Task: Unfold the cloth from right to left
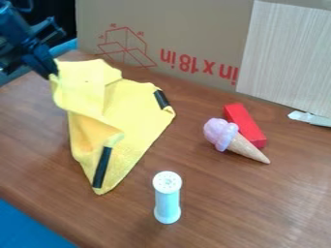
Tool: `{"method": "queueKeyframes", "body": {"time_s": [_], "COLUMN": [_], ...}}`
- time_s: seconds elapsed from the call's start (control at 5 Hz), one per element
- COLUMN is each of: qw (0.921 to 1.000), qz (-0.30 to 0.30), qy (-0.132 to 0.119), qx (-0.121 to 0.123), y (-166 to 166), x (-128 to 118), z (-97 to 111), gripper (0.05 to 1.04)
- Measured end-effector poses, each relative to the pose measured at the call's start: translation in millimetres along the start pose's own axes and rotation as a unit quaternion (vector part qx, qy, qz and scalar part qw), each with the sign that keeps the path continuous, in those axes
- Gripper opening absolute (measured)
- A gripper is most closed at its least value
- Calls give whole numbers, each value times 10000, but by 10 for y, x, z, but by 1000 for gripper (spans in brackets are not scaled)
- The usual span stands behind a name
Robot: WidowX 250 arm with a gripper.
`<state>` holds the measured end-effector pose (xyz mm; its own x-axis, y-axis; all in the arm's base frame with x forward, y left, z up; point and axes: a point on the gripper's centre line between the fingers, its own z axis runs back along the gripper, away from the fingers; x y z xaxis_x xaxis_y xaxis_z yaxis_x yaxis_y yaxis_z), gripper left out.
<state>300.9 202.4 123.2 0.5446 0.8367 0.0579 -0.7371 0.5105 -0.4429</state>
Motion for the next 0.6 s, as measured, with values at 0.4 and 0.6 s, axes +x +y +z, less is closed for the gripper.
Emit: {"method": "queueKeyframes", "body": {"time_s": [0.4,0.6], "qw": [9973,9970], "qz": [130,250], "qy": [-395,-361], "qx": [603,634], "y": [558,781], "x": [166,174], "z": [146,266], "gripper": [53,53]}}
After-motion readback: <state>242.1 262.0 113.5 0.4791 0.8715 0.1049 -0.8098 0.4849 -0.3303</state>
